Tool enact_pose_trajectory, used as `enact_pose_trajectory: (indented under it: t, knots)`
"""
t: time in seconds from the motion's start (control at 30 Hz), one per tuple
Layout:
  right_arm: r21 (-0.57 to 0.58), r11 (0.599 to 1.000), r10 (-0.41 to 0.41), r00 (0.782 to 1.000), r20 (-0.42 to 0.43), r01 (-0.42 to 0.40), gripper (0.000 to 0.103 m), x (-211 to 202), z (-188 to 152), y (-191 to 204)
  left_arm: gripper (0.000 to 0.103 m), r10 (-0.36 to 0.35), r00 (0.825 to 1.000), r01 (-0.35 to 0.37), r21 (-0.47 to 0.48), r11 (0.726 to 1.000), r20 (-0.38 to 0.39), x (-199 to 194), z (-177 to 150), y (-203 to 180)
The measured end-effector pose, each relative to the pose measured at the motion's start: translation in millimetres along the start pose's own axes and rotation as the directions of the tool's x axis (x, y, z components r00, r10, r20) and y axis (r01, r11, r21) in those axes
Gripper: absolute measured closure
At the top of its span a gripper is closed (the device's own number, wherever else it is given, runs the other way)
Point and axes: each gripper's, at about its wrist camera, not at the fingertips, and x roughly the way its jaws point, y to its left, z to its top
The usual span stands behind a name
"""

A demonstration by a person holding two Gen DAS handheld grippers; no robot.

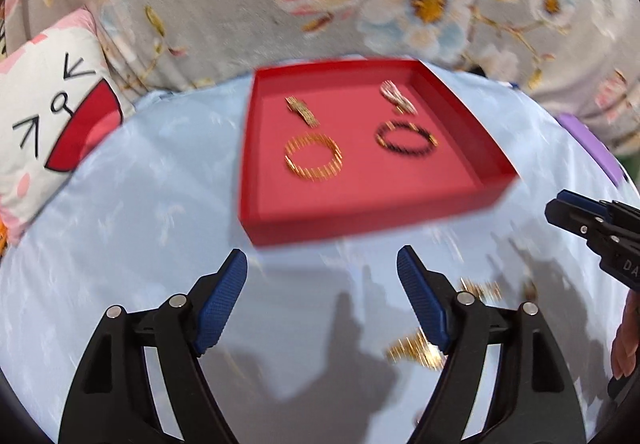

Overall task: Organize jewelry
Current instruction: 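Open the left tool to drop the bangle while the right tool drops the bracelet in the tray, then grasp the silver stone ring with the left tool while the right tool grasps the gold ring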

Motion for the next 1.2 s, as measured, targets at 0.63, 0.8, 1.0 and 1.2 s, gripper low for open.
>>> enact_pose_trajectory:
  t: [0.63, 0.8, 1.0, 1.2]
  knots:
    - [0.008, 1.000, 0.015, 0.995, -0.096, -0.014, 0.073, -3, -68, 11, 0.025, -0.058, 0.995, 0.058, -0.002, 0.998, -0.086, -25, -80, -27]
    - [0.024, 1.000, 0.019, 0.994, -0.110, -0.017, 0.073, 0, -69, 8, 0.024, -0.072, 0.994, 0.074, 0.019, 0.997, -0.088, -29, -86, -37]
    - [0.030, 0.999, 0.017, 0.994, -0.109, -0.013, 0.072, 0, -70, 8, 0.023, -0.052, 0.995, 0.055, 0.035, 0.998, -0.089, -28, -86, -40]
    - [0.023, 1.000, 0.012, 0.994, -0.110, -0.009, 0.072, 0, -70, 9, 0.024, -0.019, 0.993, 0.022, 0.024, 0.999, -0.113, -23, -85, -38]
